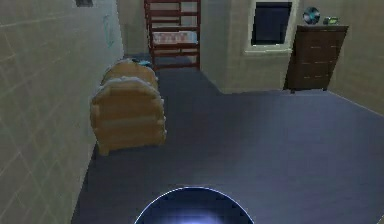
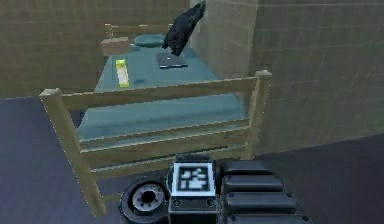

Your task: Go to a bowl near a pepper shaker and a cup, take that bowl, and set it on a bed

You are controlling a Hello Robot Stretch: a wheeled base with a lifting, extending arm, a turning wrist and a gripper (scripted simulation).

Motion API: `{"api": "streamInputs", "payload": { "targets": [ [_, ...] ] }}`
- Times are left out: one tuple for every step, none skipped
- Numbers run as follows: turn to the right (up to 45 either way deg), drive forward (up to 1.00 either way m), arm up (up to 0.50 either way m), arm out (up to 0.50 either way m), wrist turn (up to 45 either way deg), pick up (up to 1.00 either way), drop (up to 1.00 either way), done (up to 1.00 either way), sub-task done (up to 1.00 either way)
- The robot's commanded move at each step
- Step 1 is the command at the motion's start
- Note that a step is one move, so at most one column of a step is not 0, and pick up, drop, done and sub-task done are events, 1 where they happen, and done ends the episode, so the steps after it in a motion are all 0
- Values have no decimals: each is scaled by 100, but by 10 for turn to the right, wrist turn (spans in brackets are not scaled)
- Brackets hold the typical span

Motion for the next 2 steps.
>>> {"api": "streamInputs", "payload": {
  "targets": [
    [0,60,0,0,0,0,0,0,0],
    [420,0,0,0,0,0,0,0,0]
  ]
}}
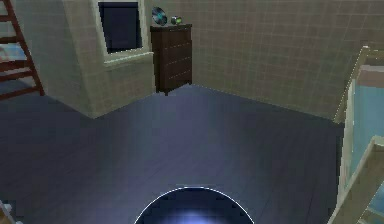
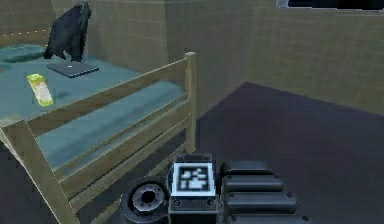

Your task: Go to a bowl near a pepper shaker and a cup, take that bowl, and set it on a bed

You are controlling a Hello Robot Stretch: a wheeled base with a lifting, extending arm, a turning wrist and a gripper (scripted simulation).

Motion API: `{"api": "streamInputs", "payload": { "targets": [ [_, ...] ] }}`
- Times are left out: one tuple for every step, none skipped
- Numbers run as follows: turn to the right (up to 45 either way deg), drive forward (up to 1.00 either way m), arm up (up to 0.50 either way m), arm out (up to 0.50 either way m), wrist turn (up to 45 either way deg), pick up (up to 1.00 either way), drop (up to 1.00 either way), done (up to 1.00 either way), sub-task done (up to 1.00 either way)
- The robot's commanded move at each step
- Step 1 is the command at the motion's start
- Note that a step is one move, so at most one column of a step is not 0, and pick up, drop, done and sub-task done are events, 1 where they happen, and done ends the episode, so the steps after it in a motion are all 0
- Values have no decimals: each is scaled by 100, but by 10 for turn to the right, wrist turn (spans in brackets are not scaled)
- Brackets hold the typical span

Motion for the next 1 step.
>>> {"api": "streamInputs", "payload": {
  "targets": [
    [30,0,0,0,0,0,0,0,0]
  ]
}}
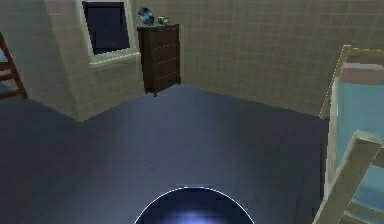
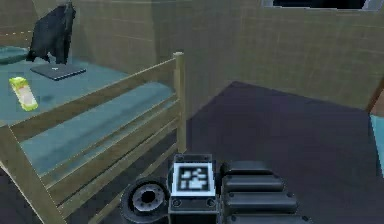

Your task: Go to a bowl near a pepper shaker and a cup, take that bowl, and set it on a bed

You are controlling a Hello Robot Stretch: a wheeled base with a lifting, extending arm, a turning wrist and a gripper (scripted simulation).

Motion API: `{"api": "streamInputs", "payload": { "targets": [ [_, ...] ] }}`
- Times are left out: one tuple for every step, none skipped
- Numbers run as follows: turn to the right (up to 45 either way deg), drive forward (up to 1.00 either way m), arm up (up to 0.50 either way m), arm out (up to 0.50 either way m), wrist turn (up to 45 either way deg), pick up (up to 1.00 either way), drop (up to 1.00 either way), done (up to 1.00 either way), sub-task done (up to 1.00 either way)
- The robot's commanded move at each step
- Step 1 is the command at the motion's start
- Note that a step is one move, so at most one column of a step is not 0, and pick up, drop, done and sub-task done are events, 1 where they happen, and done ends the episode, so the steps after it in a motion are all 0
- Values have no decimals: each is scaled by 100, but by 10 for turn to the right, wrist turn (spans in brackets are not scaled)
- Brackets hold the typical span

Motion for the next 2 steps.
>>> {"api": "streamInputs", "payload": {
  "targets": [
    [0,65,0,0,0,0,0,0,0],
    [300,0,0,0,0,0,0,0,0]
  ]
}}
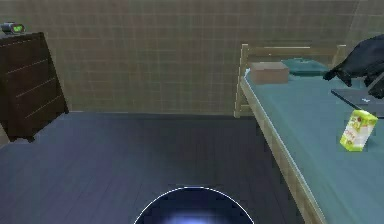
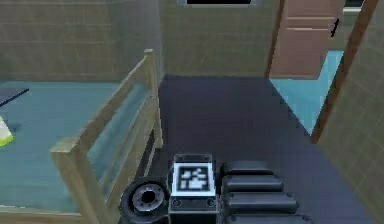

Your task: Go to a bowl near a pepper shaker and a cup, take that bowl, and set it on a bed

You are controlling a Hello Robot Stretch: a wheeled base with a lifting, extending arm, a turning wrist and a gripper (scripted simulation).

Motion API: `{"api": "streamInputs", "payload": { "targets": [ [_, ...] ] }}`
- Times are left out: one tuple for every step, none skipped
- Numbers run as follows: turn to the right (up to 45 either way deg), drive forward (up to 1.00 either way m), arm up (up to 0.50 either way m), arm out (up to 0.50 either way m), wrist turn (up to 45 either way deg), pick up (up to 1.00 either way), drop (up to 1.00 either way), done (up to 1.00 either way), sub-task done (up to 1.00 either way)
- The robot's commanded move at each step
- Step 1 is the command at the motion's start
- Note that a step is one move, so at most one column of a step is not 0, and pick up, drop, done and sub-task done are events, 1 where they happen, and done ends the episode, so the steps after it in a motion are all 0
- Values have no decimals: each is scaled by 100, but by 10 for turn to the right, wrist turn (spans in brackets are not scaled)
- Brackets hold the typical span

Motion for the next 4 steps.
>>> {"api": "streamInputs", "payload": {
  "targets": [
    [0,100,0,0,0,0,0,0,0],
    [30,0,0,0,0,0,0,0,0],
    [0,50,0,0,0,0,0,0,0],
    [450,0,0,0,0,0,0,0,0]
  ]
}}
